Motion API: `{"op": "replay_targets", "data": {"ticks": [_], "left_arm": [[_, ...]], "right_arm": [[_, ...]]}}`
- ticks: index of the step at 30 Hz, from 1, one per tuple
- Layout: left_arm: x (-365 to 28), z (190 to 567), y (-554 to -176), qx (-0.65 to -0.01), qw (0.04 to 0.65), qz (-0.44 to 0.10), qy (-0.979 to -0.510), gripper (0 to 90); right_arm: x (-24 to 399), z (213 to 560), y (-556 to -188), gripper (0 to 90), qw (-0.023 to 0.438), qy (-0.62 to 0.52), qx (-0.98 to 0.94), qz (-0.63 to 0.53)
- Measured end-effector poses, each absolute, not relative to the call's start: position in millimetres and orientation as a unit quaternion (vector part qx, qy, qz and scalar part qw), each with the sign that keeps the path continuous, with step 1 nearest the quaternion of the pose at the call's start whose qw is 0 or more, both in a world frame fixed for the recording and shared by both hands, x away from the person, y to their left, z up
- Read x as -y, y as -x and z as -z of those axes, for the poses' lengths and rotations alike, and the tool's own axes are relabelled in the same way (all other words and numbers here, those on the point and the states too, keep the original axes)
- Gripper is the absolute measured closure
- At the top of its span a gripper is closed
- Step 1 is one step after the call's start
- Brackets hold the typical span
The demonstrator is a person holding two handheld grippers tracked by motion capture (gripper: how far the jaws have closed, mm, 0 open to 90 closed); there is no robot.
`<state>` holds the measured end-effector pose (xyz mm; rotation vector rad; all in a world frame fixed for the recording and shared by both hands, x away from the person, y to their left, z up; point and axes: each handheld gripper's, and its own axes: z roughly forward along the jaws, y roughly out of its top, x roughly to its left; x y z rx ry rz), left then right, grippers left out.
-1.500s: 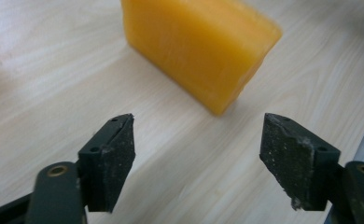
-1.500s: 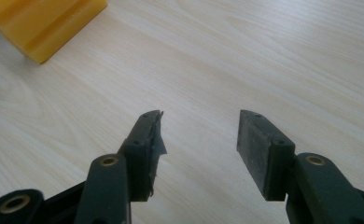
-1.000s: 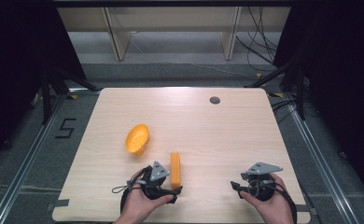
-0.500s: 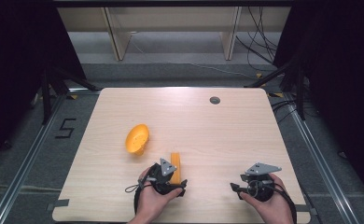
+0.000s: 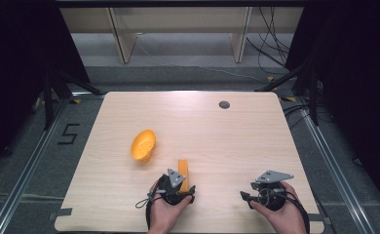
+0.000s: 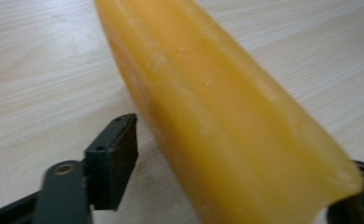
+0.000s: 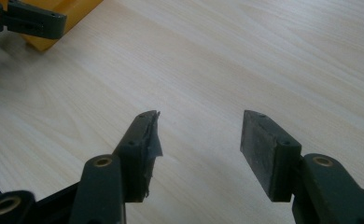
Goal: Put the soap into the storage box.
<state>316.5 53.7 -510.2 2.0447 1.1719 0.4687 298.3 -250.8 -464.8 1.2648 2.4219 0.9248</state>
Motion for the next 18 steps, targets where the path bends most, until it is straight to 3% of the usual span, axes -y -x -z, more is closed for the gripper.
{"op": "replay_targets", "data": {"ticks": [2, 7, 18], "left_arm": [[-56, 510, -317, -0.450, 0.362, -0.187, -0.795, 34.9], [-68, 512, -320, -0.465, 0.388, -0.195, -0.771, 59.5], [-76, 518, -324, -0.452, 0.431, -0.196, -0.756, 60.0]], "right_arm": [[251, 465, -299, 47.0, 0.129, -0.434, -0.833, -0.317], [251, 465, -298, 47.0, 0.128, -0.437, -0.832, -0.317], [252, 467, -300, 47.1, 0.130, -0.430, -0.833, -0.323]]}}
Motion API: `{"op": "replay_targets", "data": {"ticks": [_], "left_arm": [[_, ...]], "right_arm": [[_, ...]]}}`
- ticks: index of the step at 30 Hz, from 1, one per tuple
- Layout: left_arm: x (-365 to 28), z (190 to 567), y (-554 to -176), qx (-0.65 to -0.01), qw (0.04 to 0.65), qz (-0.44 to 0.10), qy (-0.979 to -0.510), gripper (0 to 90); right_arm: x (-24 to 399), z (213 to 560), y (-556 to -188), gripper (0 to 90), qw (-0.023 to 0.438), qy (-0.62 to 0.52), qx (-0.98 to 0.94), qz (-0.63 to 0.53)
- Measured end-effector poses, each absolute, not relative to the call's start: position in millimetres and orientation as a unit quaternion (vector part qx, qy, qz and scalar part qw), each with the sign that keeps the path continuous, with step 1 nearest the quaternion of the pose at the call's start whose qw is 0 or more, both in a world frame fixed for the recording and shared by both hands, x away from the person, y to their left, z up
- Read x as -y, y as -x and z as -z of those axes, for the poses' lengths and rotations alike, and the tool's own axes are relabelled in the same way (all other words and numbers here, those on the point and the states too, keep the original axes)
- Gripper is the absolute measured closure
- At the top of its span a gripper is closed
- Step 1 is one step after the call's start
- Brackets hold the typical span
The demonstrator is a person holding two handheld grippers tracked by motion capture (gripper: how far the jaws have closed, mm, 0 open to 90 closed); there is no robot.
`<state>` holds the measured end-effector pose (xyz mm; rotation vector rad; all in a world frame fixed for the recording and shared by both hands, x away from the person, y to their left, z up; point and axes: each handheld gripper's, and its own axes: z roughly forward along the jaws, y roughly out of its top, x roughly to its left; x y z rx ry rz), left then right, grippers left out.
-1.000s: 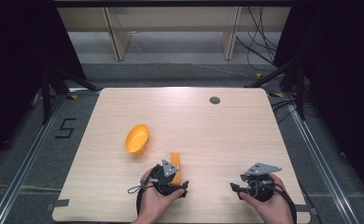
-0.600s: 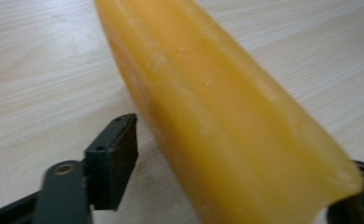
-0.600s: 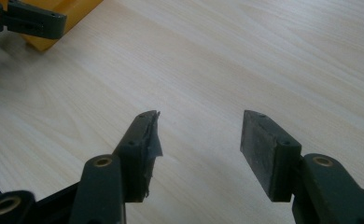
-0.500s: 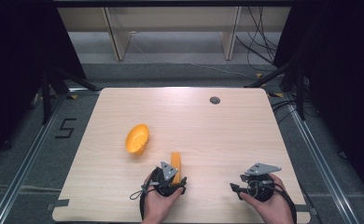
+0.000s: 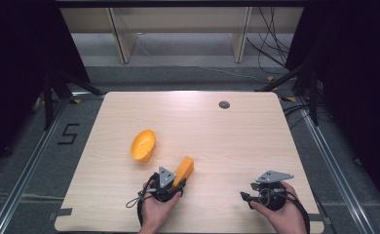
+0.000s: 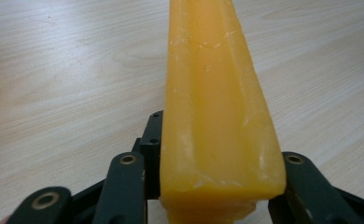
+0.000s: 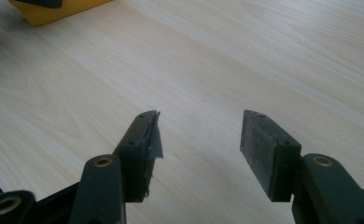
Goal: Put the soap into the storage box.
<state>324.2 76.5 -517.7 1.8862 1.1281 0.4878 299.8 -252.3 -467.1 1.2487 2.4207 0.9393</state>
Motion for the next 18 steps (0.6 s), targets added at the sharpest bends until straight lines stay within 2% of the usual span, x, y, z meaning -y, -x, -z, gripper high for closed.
{"op": "replay_targets", "data": {"ticks": [18], "left_arm": [[-86, 498, -321, -0.446, 0.472, -0.212, -0.730, 60.3]], "right_arm": [[252, 461, -297, 47.4, 0.129, -0.450, -0.821, -0.327]]}}
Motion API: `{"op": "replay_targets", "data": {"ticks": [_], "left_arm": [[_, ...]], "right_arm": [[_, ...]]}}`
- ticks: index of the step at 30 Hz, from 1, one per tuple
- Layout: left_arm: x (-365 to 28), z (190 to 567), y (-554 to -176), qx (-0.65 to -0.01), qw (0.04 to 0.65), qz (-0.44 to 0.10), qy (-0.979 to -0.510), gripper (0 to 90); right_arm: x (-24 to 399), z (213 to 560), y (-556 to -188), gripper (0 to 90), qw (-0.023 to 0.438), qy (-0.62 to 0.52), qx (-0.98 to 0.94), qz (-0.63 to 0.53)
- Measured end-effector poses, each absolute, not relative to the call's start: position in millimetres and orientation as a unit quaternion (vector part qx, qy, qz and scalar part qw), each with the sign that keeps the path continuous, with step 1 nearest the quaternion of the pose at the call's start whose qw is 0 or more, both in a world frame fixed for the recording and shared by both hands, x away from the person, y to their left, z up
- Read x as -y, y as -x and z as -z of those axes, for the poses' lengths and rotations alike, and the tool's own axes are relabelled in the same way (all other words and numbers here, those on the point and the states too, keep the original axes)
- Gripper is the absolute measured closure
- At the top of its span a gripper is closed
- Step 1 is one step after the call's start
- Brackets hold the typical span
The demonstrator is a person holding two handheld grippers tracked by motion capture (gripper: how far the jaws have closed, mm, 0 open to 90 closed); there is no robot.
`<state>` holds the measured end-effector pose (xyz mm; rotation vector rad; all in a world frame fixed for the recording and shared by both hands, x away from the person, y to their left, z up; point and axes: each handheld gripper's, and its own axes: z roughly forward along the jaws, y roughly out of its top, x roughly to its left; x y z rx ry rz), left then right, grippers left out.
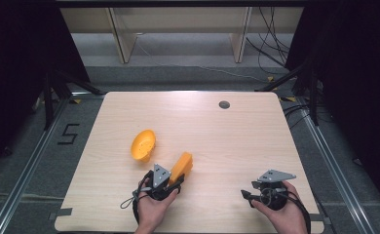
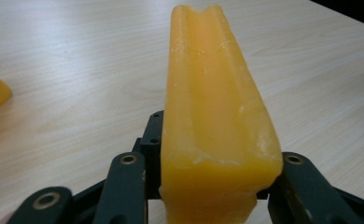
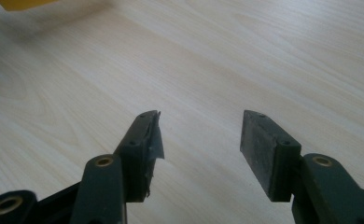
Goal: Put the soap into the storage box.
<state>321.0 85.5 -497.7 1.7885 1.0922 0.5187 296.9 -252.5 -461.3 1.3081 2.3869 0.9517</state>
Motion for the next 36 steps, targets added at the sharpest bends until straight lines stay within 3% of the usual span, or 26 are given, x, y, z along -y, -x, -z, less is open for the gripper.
{"op": "replay_targets", "data": {"ticks": [36], "left_arm": [[-128, 458, -338, -0.497, 0.468, -0.309, -0.662, 60.2]], "right_arm": [[256, 461, -299, 47.2, 0.145, -0.438, -0.819, -0.341]]}}
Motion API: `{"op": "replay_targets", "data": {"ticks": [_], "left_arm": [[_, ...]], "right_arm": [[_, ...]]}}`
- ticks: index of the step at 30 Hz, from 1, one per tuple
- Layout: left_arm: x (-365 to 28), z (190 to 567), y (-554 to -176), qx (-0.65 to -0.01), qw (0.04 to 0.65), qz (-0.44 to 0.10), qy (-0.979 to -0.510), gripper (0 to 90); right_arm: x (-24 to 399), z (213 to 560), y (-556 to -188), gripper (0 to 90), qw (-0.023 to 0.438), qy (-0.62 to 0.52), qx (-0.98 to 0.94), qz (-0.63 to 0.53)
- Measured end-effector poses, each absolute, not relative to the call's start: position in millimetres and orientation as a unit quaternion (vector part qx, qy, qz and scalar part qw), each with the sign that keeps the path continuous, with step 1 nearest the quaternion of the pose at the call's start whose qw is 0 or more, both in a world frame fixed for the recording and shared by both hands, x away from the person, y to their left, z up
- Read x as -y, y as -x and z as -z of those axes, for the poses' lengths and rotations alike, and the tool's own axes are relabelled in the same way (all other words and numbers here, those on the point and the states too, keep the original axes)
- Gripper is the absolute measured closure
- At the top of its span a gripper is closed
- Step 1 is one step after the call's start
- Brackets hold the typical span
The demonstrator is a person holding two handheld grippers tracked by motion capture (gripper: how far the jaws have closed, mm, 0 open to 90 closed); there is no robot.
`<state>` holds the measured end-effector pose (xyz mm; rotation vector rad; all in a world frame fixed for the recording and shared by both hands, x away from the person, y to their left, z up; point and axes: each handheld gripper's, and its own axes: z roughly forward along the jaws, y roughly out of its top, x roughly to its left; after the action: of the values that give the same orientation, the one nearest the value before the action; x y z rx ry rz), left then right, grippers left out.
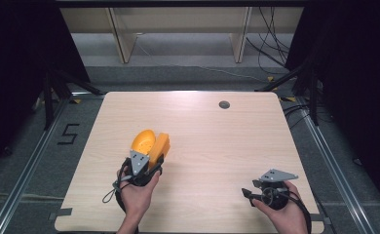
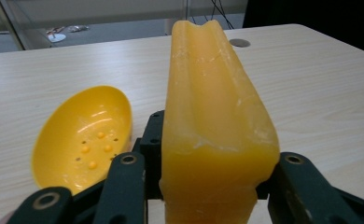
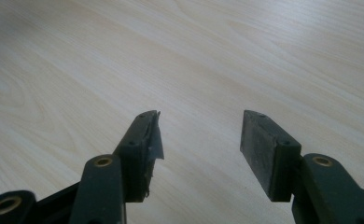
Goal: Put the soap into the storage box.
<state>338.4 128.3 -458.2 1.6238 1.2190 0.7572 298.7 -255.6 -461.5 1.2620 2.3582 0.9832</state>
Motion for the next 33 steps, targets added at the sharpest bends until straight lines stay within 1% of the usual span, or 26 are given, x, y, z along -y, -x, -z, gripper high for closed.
{"op": "replay_targets", "data": {"ticks": [16, 20, 23, 33], "left_arm": [[-149, 445, -352, -0.511, 0.462, -0.341, -0.640, 60.2], [-153, 443, -356, -0.524, 0.455, -0.346, -0.631, 60.2], [-157, 444, -360, -0.527, 0.449, -0.352, -0.631, 60.2], [-166, 453, -377, -0.540, 0.436, -0.357, -0.625, 60.2]], "right_arm": [[256, 462, -299, 46.9, 0.146, -0.440, -0.818, -0.340], [256, 462, -299, 46.8, 0.146, -0.438, -0.819, -0.341], [254, 460, -296, 46.7, 0.133, -0.457, -0.813, -0.335], [254, 461, -297, 46.7, 0.134, -0.456, -0.813, -0.337]]}}
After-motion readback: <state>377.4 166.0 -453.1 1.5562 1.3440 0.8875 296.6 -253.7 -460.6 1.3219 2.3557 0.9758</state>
